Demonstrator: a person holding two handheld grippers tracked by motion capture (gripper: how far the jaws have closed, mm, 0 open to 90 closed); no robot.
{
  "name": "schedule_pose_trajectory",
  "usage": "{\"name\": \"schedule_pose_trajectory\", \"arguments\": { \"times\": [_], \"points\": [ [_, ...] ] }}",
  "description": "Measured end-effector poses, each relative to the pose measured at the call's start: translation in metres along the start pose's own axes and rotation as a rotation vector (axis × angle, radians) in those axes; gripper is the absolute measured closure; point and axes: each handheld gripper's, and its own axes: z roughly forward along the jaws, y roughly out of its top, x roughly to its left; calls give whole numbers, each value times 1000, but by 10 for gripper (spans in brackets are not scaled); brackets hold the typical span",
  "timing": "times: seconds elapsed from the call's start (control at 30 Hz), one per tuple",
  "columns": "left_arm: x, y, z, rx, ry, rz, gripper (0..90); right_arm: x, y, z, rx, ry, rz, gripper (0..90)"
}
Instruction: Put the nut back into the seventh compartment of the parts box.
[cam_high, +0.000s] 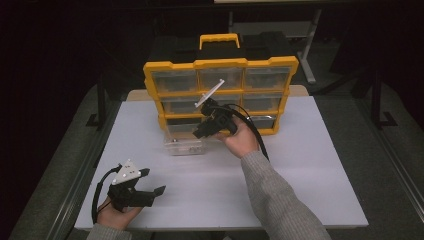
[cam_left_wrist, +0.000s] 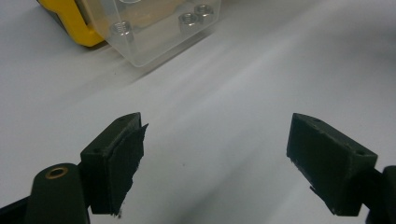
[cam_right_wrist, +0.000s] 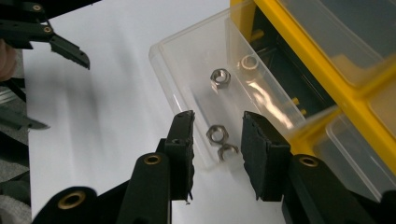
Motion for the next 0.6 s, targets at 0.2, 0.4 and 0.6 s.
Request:
{"name": "schedule_pose_trajectory", "arguments": {
  "times": [0.2, 0.4, 0.6],
  "points": [
    [-1, 1, 1, -3, -2, 3, 186, -1, -19, -17, -20, -5, 17, 582],
    [-1, 1, 1, 4, 1, 17, 185, -1, -36, -31, -30, -27, 21, 538],
    [-1, 1, 1, 6, 4, 10, 185, -3, -57, -42, -36, -42, 47, 505]
  ]
}}
